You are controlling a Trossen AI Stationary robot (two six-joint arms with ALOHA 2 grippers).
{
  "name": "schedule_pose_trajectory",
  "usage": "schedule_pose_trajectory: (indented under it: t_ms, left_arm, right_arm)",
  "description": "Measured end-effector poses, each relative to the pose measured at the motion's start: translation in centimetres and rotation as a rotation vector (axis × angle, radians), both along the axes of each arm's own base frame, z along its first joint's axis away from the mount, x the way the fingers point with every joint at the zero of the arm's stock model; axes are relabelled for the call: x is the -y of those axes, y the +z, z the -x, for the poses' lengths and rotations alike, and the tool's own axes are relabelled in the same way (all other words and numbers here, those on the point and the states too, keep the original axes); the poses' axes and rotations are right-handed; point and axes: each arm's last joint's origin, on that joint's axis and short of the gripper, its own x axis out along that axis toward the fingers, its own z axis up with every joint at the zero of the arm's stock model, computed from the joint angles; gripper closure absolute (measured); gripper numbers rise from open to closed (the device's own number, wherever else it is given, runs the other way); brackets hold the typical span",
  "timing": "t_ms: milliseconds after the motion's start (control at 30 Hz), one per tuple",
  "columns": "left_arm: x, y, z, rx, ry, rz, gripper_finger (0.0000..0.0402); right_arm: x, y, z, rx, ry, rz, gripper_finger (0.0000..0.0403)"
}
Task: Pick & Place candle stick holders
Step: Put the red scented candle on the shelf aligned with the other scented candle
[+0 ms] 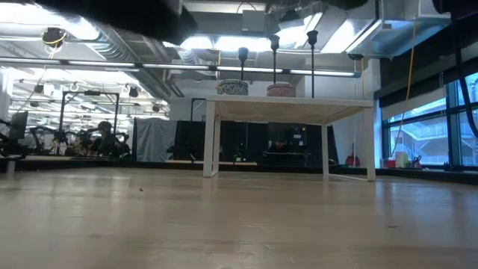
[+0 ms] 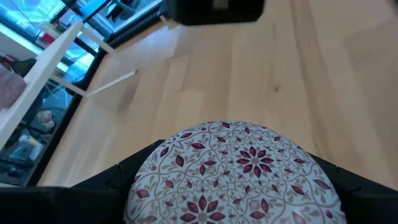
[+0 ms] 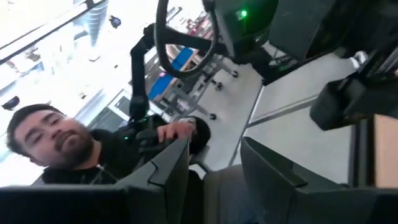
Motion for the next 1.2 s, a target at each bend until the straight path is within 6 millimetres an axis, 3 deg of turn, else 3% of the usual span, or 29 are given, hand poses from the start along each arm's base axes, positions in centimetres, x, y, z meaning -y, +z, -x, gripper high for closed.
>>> schedule_pose_trajectory:
  t_ms: [133, 400, 633, 767, 933, 1067, 1200]
  left_arm:
    - [0.5, 1.3, 0.9, 0.024, -0.021, 0.002, 0.0123]
    - [0.8, 5.7, 3.1, 0.090, -0.080, -0.029, 0.0123]
    - [1.2, 6.1, 4.1, 0.094, -0.100, -0.096, 0.0123]
    - [0.6, 5.7, 4.4, 0.057, -0.080, -0.136, 0.0123]
    - [-0.4, 5.3, 4.2, 0.030, -0.032, -0.130, 0.0123]
    - [-1.2, 5.3, 3.4, 0.017, -0.008, -0.135, 0.0123]
    - [-2.3, 5.3, 2.3, -0.005, 0.017, -0.141, 0.0123]
  right_arm:
    - [0.6, 0.1, -0.4, 0.016, -0.043, 0.014, 0.0254]
    - [3.6, -0.2, -2.3, -0.004, -0.188, 0.047, 0.0254]
    - [5.5, -0.1, -3.2, -0.011, -0.285, 0.013, 0.0247]
    - [5.9, -0.1, -3.4, -0.016, -0.302, 0.016, 0.0205]
    - [6.2, -0.3, -3.6, -0.026, -0.409, 0.039, 0.0122]
    - [6.5, -0.1, -3.9, -0.034, -0.422, 0.034, 0.0060]
    - [6.5, 0.6, -4.6, -0.030, -0.417, 0.049, 0.0027]
